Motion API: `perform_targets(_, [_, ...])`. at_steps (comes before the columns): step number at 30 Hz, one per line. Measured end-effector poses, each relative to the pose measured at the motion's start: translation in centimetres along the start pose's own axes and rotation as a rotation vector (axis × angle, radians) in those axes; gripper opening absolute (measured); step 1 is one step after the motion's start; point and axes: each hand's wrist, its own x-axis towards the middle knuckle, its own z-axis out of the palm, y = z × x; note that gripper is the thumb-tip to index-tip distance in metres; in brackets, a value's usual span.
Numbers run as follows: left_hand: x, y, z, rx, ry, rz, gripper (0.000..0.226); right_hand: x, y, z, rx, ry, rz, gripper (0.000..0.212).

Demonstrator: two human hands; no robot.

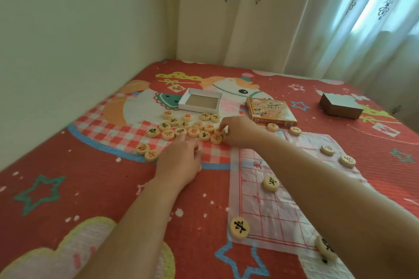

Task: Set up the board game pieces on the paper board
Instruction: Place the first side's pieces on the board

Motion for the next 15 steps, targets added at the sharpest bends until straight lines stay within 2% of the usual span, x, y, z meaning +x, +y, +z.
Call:
perform_targets(6, [0.2,-0.3,-0.2,-0.132,0.144,-0.016,0.025,1.1,0.0,-0.6,0.071,0.046,-0.012,0.034])
perform_targets(8, [0.3,0.0,-0.8,-0.161,0.249,-0.007,0.026,0.9,-0.3,-1.2,0.149,0.117,-0.056,0.031])
perform_targets(10, [0.1,0.3,-1.7,-0.159,0.287,0.026,0.024,0.7,-1.1,-1.1,0.135,0.101,-0.130,0.024])
perform_targets(12, [-0.4,0.6,-2.1,-0.072,0.154,0.063,0.021,0.5,-1.9,-0.4,0.043,0.038,-0.171,0.019])
perform_targets(15, [-1.5,1.2,-2.1,0.101,-0.116,0.030,0.022,0.4,-2.4,0.2,0.049,0.028,-0.185,0.021])
